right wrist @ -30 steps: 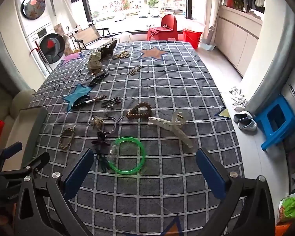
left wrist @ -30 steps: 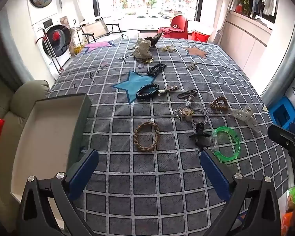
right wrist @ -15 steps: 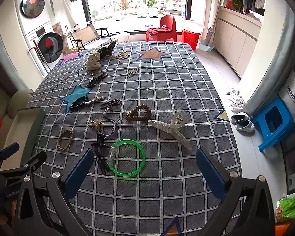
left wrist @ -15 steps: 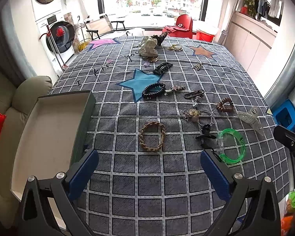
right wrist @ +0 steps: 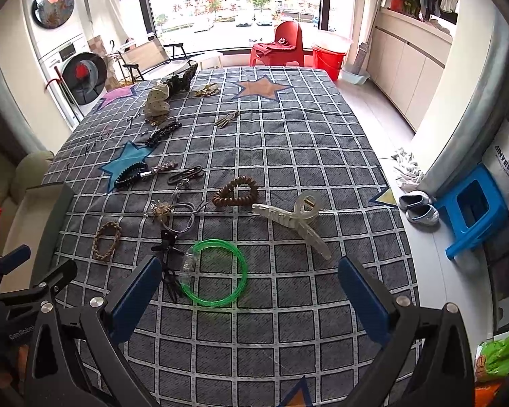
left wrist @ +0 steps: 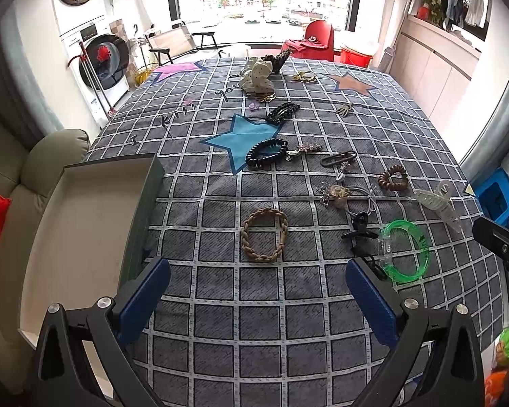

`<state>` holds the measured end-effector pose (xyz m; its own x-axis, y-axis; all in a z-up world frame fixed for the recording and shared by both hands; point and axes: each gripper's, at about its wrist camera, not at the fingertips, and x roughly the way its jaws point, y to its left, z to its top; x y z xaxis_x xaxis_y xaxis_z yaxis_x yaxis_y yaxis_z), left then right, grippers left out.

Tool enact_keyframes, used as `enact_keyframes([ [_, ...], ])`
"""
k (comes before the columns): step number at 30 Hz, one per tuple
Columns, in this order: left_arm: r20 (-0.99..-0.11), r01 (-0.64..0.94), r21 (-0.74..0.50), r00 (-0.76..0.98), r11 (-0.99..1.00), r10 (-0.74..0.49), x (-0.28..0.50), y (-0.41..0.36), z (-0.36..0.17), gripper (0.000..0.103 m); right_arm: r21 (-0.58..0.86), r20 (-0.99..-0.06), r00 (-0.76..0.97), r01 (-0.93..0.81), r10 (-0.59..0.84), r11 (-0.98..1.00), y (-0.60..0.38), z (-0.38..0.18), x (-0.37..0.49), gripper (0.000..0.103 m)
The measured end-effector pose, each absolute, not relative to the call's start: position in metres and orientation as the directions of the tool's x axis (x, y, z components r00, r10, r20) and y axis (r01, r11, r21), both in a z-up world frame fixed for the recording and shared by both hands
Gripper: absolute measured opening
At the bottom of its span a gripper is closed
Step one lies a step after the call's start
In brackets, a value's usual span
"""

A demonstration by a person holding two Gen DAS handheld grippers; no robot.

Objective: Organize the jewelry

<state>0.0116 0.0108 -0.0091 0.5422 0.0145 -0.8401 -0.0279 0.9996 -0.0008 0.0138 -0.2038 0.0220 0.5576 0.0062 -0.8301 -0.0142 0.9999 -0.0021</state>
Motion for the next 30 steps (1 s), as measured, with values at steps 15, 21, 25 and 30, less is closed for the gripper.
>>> enact_keyframes([
  [15,-0.837,-0.023,0.003,0.546,1.000,0.015,0.0112,0.0078,-0.0070,0.103,-0.001,-0.829,0.559,-0.015,0.008,1.000,-0.2038,0.0219,0.0158,0.103],
  [21,-0.839,-0.022,0.005,0.544,1.000,0.016,0.0117,0.0050,-0.0064,0.103,0.003,-0.830,0.558,-0.014,0.010,1.000,-0.2055,0.0223,0.0161,0.103],
  [25,-0.839,-0.024,0.006,0.543,1.000,0.018,0.0117,0.0054,-0.0066,0.103,0.002,-0.830,0.558,-0.014,0.009,1.000,-0.2054,0.0222,0.0161,0.103],
  [30,-0.840,-0.025,0.006,0.542,1.000,0.018,0.0116,0.0061,-0.0069,0.103,0.003,-0.831,0.556,-0.014,0.010,1.000,-0.2045,0.0219,0.0161,0.103],
])
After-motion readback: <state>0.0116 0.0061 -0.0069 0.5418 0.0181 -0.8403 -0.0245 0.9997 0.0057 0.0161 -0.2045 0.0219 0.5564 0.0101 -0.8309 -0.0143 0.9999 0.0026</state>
